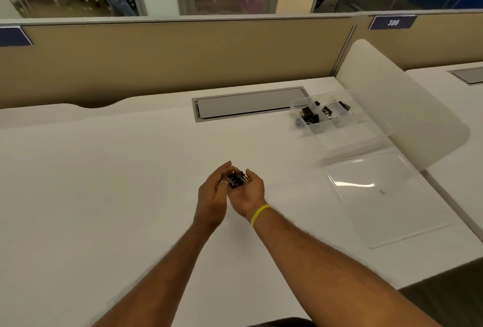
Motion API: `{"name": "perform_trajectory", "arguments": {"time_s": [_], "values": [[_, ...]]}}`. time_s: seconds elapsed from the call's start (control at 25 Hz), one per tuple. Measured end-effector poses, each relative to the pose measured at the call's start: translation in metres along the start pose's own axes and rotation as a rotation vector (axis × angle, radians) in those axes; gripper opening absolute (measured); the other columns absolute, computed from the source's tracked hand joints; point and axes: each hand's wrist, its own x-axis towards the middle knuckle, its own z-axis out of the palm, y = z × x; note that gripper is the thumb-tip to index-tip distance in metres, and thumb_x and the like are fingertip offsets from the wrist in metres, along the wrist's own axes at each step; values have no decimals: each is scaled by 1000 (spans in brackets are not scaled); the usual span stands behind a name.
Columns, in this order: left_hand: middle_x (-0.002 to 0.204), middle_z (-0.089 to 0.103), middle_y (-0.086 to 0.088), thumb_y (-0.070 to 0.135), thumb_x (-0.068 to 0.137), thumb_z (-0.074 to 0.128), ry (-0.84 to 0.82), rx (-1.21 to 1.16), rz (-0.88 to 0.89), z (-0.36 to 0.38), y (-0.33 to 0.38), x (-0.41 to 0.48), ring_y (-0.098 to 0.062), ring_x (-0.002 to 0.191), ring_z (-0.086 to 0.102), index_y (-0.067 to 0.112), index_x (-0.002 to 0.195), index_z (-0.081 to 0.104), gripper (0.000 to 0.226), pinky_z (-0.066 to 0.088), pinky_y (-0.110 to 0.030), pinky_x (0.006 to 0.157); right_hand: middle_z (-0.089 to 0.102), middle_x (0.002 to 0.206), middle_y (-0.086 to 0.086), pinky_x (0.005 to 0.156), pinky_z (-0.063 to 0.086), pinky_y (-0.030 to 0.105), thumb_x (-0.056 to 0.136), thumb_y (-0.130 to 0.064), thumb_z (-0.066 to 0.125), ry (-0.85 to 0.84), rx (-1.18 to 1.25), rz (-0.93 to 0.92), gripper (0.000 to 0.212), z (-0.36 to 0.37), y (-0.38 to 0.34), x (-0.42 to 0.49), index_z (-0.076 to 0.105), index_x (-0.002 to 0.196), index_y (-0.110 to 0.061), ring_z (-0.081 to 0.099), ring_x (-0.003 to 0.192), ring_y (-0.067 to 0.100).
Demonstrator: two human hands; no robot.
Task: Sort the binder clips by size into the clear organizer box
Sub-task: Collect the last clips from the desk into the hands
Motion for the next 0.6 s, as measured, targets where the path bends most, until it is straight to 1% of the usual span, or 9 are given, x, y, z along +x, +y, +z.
{"name": "perform_trajectory", "arguments": {"time_s": [0.04, 0.12, 0.2, 0.28, 0.36, 0.48, 0.56, 0.6], "values": [[128, 61, 12, 11, 86, 37, 17, -8, 10, 3, 0, 3, -1, 124, 51, 21, 116, 66, 43, 43, -19, 101, 60, 86, 15, 88, 54, 38, 98, -24, 44, -4, 3, -22, 30, -2, -8, -2, 59, 88, 0, 60, 87, 27], [130, 61, 5, 12, 86, 36, 35, -39, -4, 12, -1, 9, -7, 124, 53, 16, 124, 62, 46, 46, -32, 102, 59, 85, 15, 82, 58, 39, 98, -21, 44, -15, 13, -46, 29, -6, -26, -6, 59, 85, 0, 61, 83, 27], [129, 61, 2, 15, 85, 36, 31, -50, -35, 24, -3, 16, -10, 122, 55, 13, 126, 60, 47, 49, -38, 101, 58, 86, 15, 79, 60, 40, 98, -21, 46, -18, 32, -61, 28, -11, -47, -10, 59, 86, 1, 60, 84, 27], [126, 62, 3, 18, 84, 37, 17, -25, -62, 40, -6, 21, -9, 120, 57, 14, 126, 60, 48, 48, -41, 102, 58, 86, 18, 77, 59, 42, 98, -22, 47, -25, 62, -77, 29, -16, -71, -13, 59, 86, 1, 59, 85, 29], [124, 63, 4, 20, 84, 38, -8, 13, -76, 57, -9, 27, -7, 118, 57, 18, 125, 60, 47, 46, -43, 103, 58, 86, 19, 74, 60, 44, 98, -24, 47, -34, 74, -115, 30, -18, -101, -15, 58, 86, 1, 58, 84, 30], [122, 64, 5, 21, 84, 39, -57, 54, -85, 90, -12, 39, -6, 117, 57, 20, 124, 61, 45, 45, -43, 104, 58, 85, 20, 73, 60, 43, 97, -29, 50, -28, 59, -224, 33, -18, -160, -16, 58, 86, 1, 59, 83, 31], [123, 63, 5, 19, 87, 40, -89, 63, -86, 111, -12, 48, -8, 118, 56, 22, 123, 61, 42, 44, -38, 104, 59, 82, 19, 75, 59, 41, 97, -32, 51, -18, 17, -296, 35, -14, -202, -16, 58, 84, 1, 60, 80, 29], [123, 63, 5, 16, 90, 41, -103, 66, -83, 122, -13, 53, -9, 119, 56, 23, 123, 60, 39, 44, -33, 103, 59, 80, 18, 78, 58, 40, 97, -33, 50, -10, -9, -333, 37, -12, -223, -15, 58, 83, 0, 60, 78, 28]]}}
